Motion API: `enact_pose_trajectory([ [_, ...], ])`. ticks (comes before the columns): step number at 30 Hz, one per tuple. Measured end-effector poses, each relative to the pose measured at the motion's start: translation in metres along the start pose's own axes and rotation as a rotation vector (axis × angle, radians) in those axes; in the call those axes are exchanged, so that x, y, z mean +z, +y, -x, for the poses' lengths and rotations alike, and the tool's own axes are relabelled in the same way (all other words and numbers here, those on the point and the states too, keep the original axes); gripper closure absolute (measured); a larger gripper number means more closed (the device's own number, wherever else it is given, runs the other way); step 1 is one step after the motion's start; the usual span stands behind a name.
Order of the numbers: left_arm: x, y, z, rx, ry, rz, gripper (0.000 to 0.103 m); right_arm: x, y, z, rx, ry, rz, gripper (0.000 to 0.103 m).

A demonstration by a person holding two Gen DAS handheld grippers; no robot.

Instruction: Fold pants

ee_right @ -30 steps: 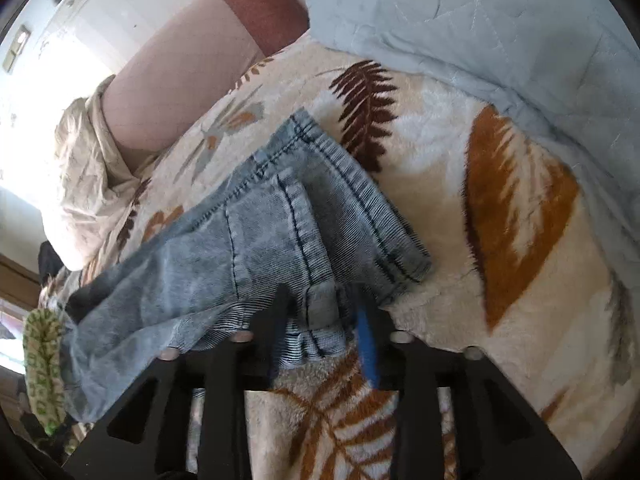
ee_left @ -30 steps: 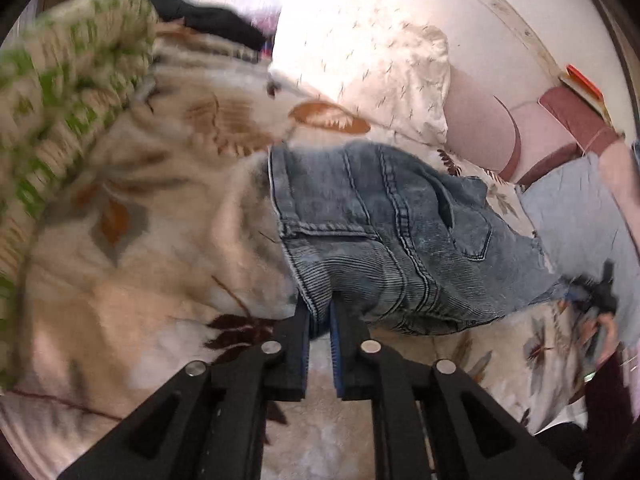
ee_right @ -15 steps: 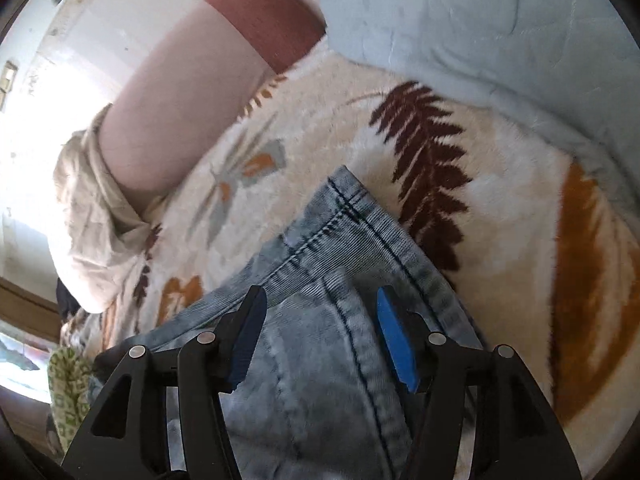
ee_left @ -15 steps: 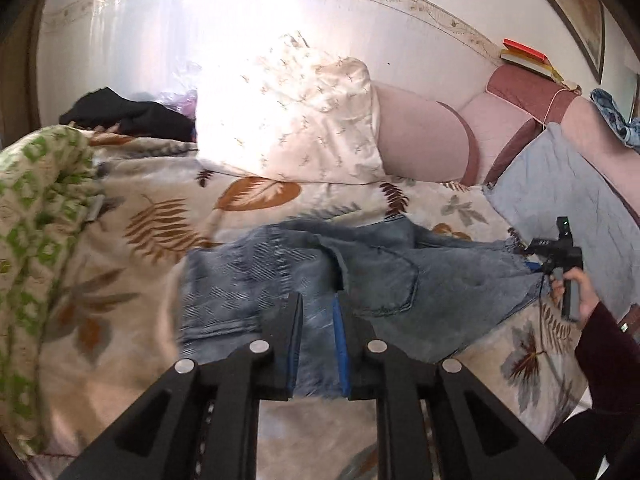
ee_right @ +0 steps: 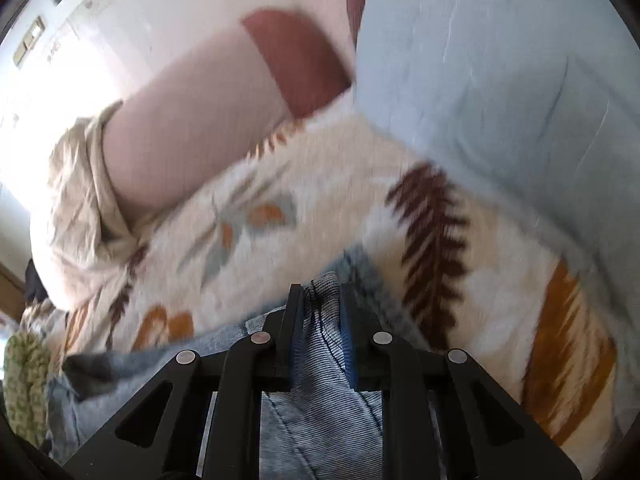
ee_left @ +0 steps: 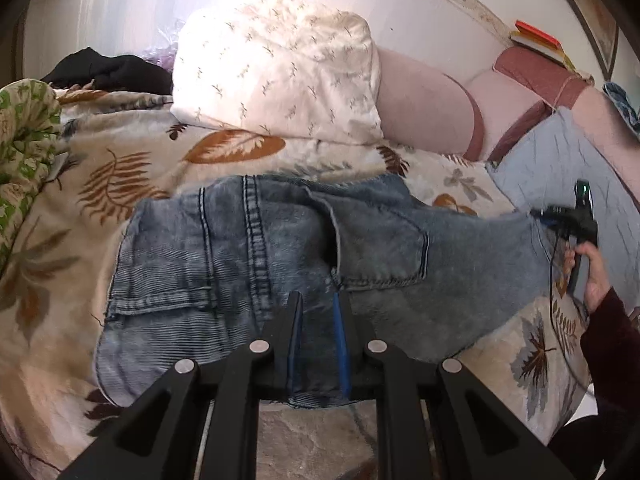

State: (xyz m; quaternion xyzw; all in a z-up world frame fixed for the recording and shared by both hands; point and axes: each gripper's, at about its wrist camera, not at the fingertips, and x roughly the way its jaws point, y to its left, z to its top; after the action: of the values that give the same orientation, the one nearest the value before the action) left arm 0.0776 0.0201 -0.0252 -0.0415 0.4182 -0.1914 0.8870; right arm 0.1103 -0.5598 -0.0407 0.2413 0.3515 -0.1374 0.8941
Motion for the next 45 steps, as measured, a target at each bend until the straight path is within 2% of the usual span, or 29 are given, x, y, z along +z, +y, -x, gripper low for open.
enact_pose_trajectory([
  [3, -0.003, -0.009, -0.005, 0.008, 0.003, -0.04, 0.086, 0.004, 0.001, -0.006, -0.058, -0.049, 0.016, 0.088],
  [6, -0.005, -0.012, -0.012, 0.022, 0.004, -0.061, 0.086, -0.002, -0.004, -0.033, -0.101, 0.018, 0.025, 0.086],
  [7, -0.006, -0.011, -0.014, 0.018, 0.007, -0.058, 0.086, -0.005, -0.007, -0.038, -0.121, 0.035, 0.024, 0.083],
  [10, -0.01, -0.004, -0.022, 0.012, 0.03, -0.05, 0.086, -0.01, -0.01, -0.034, -0.165, 0.077, 0.011, 0.061],
  [11, -0.012, -0.001, -0.026, 0.007, 0.046, -0.048, 0.086, -0.01, -0.008, -0.029, -0.174, 0.082, 0.011, 0.059],
  [14, -0.016, -0.004, -0.033, 0.026, 0.074, -0.082, 0.086, -0.02, 0.008, 0.007, -0.134, 0.04, 0.047, 0.057],
  [16, -0.016, -0.007, -0.033, 0.037, 0.072, -0.103, 0.086, -0.037, 0.027, 0.024, -0.04, 0.08, 0.073, 0.053],
  [18, -0.016, -0.006, -0.032, 0.019, 0.083, -0.093, 0.082, -0.058, 0.047, 0.032, 0.025, 0.126, 0.1, 0.052],
  [20, -0.019, -0.005, -0.033, 0.005, 0.108, -0.086, 0.081, -0.08, 0.068, 0.031, 0.043, 0.184, 0.141, 0.052],
  [25, -0.027, -0.008, -0.033, 0.012, 0.142, -0.111, 0.081, -0.133, 0.1, 0.014, -0.011, 0.336, 0.252, 0.052],
  [30, -0.031, -0.007, -0.033, 0.017, 0.159, -0.114, 0.081, -0.156, 0.108, 0.025, -0.086, 0.337, 0.299, 0.051],
  [33, -0.026, -0.012, -0.025, 0.04, 0.109, -0.13, 0.081, -0.156, 0.117, 0.028, -0.131, 0.359, 0.329, 0.052],
  [34, -0.023, -0.015, -0.02, 0.046, 0.077, -0.149, 0.081, -0.152, 0.125, 0.029, -0.116, 0.37, 0.322, 0.052],
  [36, -0.016, -0.024, -0.008, 0.021, -0.005, -0.182, 0.08, -0.14, 0.138, 0.035, -0.006, 0.354, 0.304, 0.054],
  [39, -0.01, -0.029, 0.003, -0.017, -0.091, -0.18, 0.068, -0.12, 0.175, 0.046, 0.13, 0.292, 0.337, 0.054],
  [40, -0.009, -0.029, 0.003, -0.019, -0.103, -0.172, 0.063, -0.114, 0.191, 0.044, 0.181, 0.286, 0.343, 0.054],
  [42, -0.008, -0.028, -0.003, -0.029, -0.092, -0.159, 0.062, -0.106, 0.221, 0.034, 0.263, 0.289, 0.357, 0.054],
  [45, -0.009, -0.028, -0.012, -0.064, -0.054, -0.141, 0.062, -0.104, 0.261, 0.012, 0.325, 0.315, 0.392, 0.054],
])
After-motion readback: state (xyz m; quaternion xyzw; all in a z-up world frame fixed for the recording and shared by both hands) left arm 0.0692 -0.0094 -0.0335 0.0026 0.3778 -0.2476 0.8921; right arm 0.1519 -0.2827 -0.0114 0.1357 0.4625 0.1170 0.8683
